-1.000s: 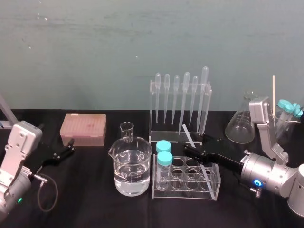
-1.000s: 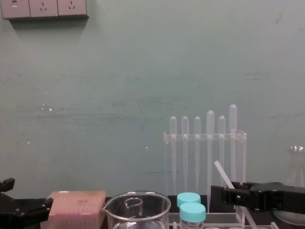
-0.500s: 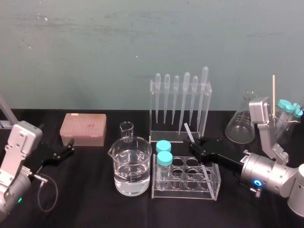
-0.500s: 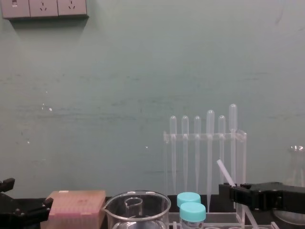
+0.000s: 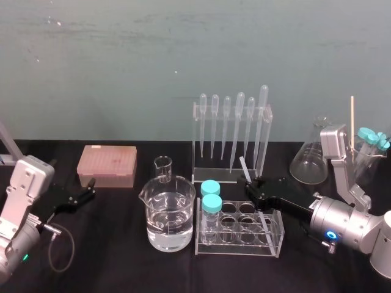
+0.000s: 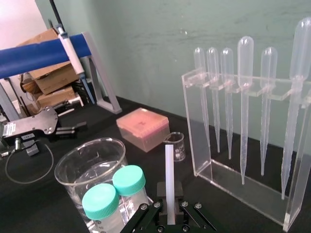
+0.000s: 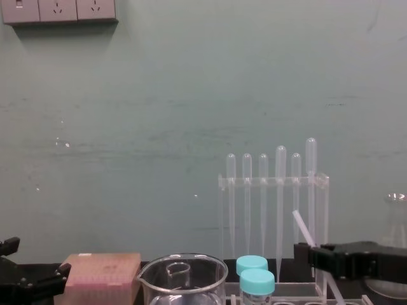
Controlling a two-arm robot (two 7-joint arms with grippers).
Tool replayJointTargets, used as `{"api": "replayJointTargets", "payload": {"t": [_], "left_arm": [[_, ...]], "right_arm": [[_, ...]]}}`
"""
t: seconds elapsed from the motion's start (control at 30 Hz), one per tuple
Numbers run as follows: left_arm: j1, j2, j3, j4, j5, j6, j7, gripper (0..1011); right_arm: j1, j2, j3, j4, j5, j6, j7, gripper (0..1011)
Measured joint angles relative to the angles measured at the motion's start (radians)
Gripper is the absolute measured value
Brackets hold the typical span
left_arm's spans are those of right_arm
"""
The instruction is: Pick up the stirring rod with one hand, then place it down.
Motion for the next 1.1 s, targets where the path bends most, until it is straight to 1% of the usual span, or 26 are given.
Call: {"api": "replayJointTargets", "payload": {"t": [0.1,0.17,0.2,0.27,0.33,0.37,0.4,0.47,0.5,0.53,0.57,0.67,0.7,0.8,0.83,0.9,1.0,1.1], "left_arm": [[0.000,0.000,0.000,0.000,0.000,0.000,0.000,1000],[0.000,0.000,0.000,0.000,0.000,0.000,0.000,1000],[0.000,0.000,0.000,0.000,0.000,0.000,0.000,1000],[0.000,0.000,0.000,0.000,0.000,0.000,0.000,1000],[0.000,0.000,0.000,0.000,0.000,0.000,0.000,1000],[0.000,0.000,0.000,0.000,0.000,0.000,0.000,1000],[0.000,0.000,0.000,0.000,0.000,0.000,0.000,1000],[0.000,0.000,0.000,0.000,0.000,0.000,0.000,1000],[0.000,0.000,0.000,0.000,0.000,0.000,0.000,1000],[0.000,0.000,0.000,0.000,0.000,0.000,0.000,1000],[0.000,0.000,0.000,0.000,0.000,0.000,0.000,1000],[0.000,0.000,0.000,0.000,0.000,0.000,0.000,1000],[0.000,0.000,0.000,0.000,0.000,0.000,0.000,1000],[0.000,0.000,0.000,0.000,0.000,0.000,0.000,1000],[0.000,0.000,0.000,0.000,0.000,0.000,0.000,1000],[0.000,0.000,0.000,0.000,0.000,0.000,0.000,1000],[0.000,0.000,0.000,0.000,0.000,0.000,0.000,1000],[0.000,0.000,0.000,0.000,0.000,0.000,0.000,1000]], "right_arm": [[-0.003,-0.003,0.007,-0.004,-0.008,-0.023,-0.001,70],[-0.009,-0.009,0.020,-0.010,-0.011,-0.058,0.000,70],[-0.012,-0.014,0.030,-0.013,-0.010,-0.083,0.006,70],[-0.011,-0.022,0.043,-0.017,-0.006,-0.116,0.023,70],[-0.009,-0.027,0.050,-0.019,-0.001,-0.134,0.036,70],[-0.004,-0.032,0.058,-0.022,0.004,-0.152,0.050,70],[-0.004,-0.032,0.058,-0.022,0.004,-0.152,0.050,70],[0.006,-0.042,0.072,-0.027,0.014,-0.191,0.075,70],[0.006,-0.042,0.072,-0.027,0.014,-0.191,0.075,70],[0.010,-0.048,0.081,-0.029,0.016,-0.216,0.084,70],[0.011,-0.056,0.090,-0.031,0.016,-0.253,0.091,70],[0.011,-0.067,0.104,-0.033,0.011,-0.319,0.100,70],[0.011,-0.074,0.114,-0.033,0.003,-0.363,0.107,70],[0.005,-0.085,0.130,-0.028,-0.018,-0.444,0.116,70],[0.000,-0.091,0.138,-0.021,-0.029,-0.488,0.123,70],[-0.007,-0.095,0.148,-0.008,-0.039,-0.529,0.135,70],[-0.017,-0.096,0.155,0.002,-0.040,-0.545,0.146,70],[-0.033,-0.093,0.162,0.015,-0.039,-0.542,0.156,70]]}}
